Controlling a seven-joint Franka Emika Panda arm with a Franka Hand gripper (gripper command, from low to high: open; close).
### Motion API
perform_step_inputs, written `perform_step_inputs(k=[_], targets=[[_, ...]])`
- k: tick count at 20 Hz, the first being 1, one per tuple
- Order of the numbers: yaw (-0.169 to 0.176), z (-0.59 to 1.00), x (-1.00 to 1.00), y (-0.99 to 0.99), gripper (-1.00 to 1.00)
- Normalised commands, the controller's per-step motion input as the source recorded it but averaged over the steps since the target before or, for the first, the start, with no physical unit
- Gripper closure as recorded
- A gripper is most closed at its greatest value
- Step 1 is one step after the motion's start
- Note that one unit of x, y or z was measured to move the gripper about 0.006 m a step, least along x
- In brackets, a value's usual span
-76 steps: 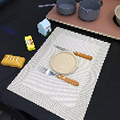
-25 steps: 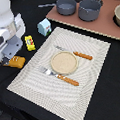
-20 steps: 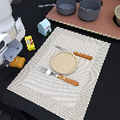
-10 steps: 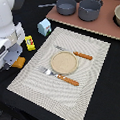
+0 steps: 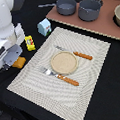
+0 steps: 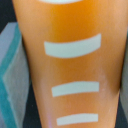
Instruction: Place the bread, butter, and milk from the table onto the serving area.
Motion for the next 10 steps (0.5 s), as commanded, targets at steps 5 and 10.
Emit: perform_step_inputs(k=[5,10], targets=[[-0.010,0.12,-0.07,-0.10,1.00],[0.010,1.00,-0.44,0.12,1.00]])
